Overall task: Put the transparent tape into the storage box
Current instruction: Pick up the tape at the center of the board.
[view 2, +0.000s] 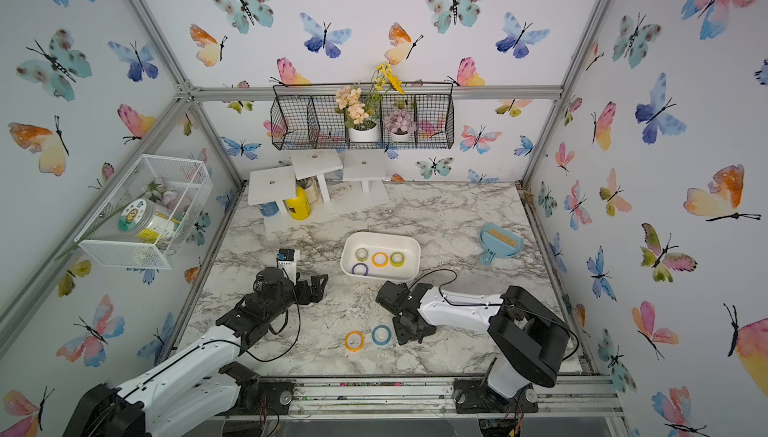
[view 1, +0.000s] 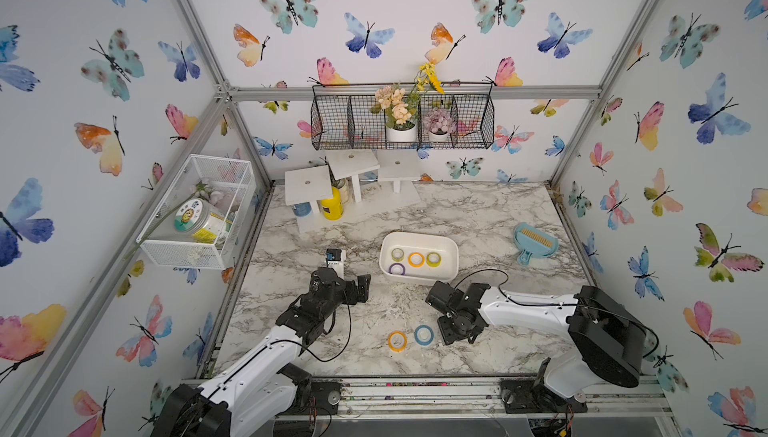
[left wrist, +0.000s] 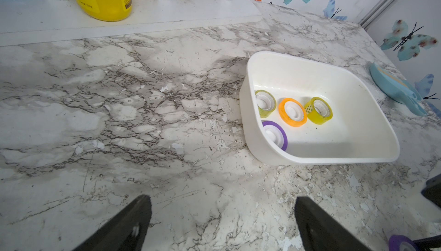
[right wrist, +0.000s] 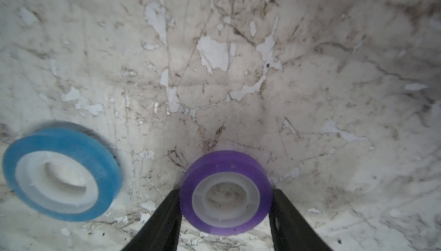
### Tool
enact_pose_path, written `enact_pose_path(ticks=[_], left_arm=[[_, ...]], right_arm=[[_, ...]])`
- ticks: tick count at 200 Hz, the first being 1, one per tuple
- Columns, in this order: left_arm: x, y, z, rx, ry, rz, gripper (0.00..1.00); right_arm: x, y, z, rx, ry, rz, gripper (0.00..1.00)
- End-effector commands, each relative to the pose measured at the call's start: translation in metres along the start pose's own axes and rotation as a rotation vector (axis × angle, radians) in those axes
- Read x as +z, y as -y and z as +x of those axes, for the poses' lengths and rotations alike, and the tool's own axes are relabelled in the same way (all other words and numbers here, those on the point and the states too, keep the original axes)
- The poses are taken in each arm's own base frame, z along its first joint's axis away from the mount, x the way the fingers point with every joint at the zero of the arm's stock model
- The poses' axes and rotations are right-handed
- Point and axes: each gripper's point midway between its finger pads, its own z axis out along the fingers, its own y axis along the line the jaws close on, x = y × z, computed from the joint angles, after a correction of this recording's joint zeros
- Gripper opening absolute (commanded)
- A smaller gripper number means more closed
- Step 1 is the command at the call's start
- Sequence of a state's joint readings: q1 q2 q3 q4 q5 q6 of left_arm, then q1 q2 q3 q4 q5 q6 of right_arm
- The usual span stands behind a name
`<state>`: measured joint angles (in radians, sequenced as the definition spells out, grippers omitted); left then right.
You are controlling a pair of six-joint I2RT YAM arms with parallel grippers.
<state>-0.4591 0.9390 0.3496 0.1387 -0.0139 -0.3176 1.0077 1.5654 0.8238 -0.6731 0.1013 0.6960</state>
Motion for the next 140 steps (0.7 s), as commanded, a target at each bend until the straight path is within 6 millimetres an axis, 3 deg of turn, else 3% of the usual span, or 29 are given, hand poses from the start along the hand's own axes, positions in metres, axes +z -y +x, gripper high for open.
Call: enact_pose_path(ticks=[1, 60, 140], left_arm=[[0.000, 0.001, -0.009, 0.009, 0.025, -0.002, 0.99], [-0.001, 0.000, -0.009, 0.010, 0.030, -0.005, 0.99], [-0.002, 0.000, -0.010, 0.009, 0.034, -0.007, 0.99]], right_arm=[[-0.001, 0.013, 0.007, 0.005, -0.008, 0.051, 0.59], [-0.033, 0.012, -0.013, -0.022, 0.072, 0.043, 0.60], [-0.074, 0.007, -0.089, -0.060, 0.198, 0.017, 0.60]])
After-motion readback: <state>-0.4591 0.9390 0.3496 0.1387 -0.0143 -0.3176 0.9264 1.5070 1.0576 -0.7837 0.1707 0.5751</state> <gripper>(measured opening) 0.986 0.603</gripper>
